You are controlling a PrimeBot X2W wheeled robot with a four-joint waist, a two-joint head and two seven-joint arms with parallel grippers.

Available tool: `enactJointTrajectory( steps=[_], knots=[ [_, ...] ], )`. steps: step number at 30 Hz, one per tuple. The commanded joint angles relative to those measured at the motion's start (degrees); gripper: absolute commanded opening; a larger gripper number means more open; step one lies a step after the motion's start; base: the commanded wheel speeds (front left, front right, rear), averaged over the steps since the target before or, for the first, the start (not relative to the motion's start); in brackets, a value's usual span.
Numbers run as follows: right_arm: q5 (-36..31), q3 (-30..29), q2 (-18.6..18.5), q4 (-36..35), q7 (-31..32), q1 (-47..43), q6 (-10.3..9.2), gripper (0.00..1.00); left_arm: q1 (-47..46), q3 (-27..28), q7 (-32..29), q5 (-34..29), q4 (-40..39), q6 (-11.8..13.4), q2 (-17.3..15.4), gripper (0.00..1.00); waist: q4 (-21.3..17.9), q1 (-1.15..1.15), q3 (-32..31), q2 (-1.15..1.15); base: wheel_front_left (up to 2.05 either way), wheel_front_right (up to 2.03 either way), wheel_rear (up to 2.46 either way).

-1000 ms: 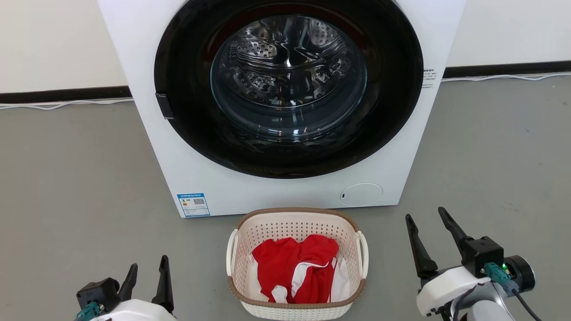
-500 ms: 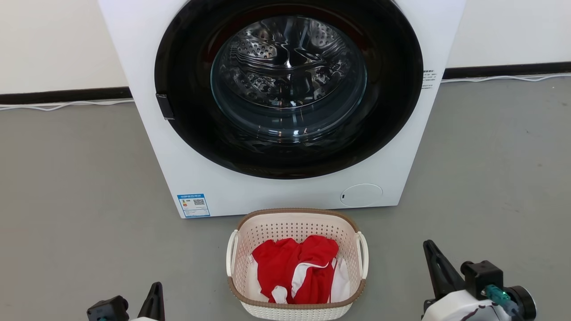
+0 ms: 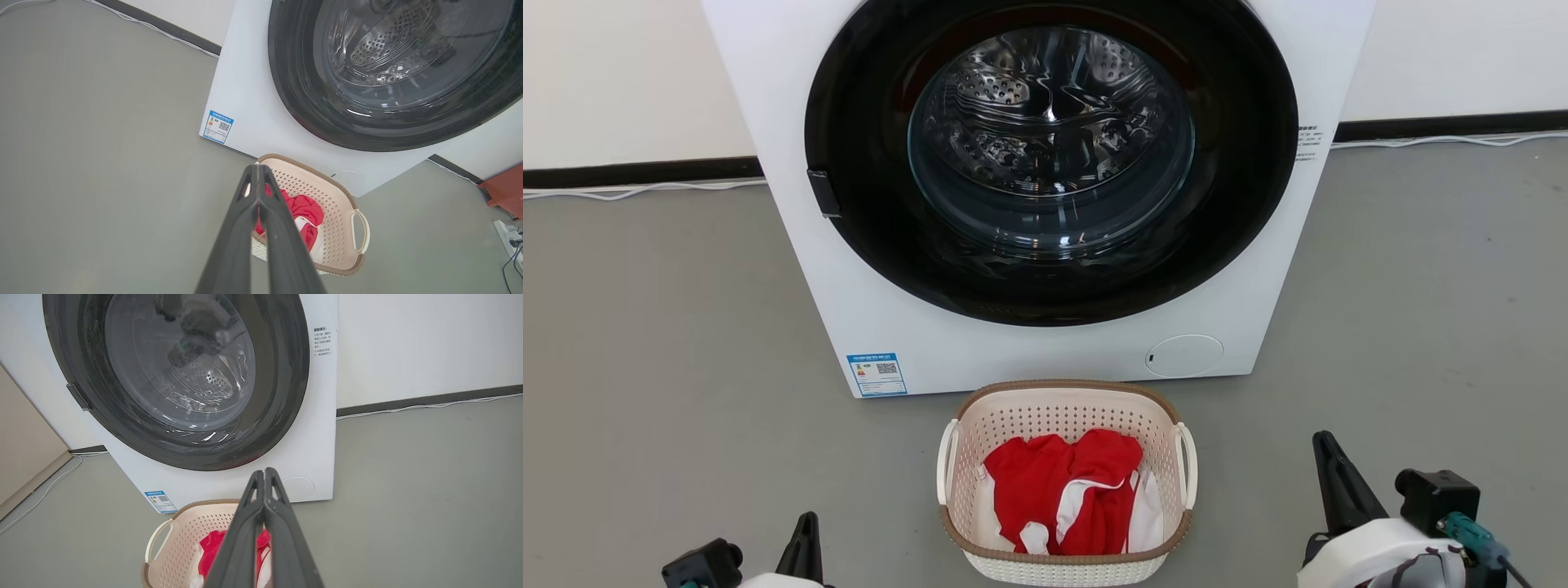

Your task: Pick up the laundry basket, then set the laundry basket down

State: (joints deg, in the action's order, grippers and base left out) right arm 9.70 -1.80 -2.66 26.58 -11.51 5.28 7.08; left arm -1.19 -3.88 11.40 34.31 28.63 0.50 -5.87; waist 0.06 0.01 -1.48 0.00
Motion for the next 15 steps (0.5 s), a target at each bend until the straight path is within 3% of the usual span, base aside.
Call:
enactJointTrajectory(
  steps=[1,15],
  knots=[
    [2.3,-0.2,-0.2,-2.0,0.5,1.7,0.06,0.00,-2.1,0.8,-0.4,1.6,-1.9,-0.4,-0.5,0.00,0.0,-0.01,0.0,0.00,0.00,0.00,0.00],
    [12.2,-0.7,-0.2,-3.4,2.6,1.6,0.10,0.00,-2.5,2.0,-2.6,8.6,-3.5,-1.3,-0.1,0.00,0.0,-0.01,0.2,0.00,0.00,0.00,0.00]
  ],
)
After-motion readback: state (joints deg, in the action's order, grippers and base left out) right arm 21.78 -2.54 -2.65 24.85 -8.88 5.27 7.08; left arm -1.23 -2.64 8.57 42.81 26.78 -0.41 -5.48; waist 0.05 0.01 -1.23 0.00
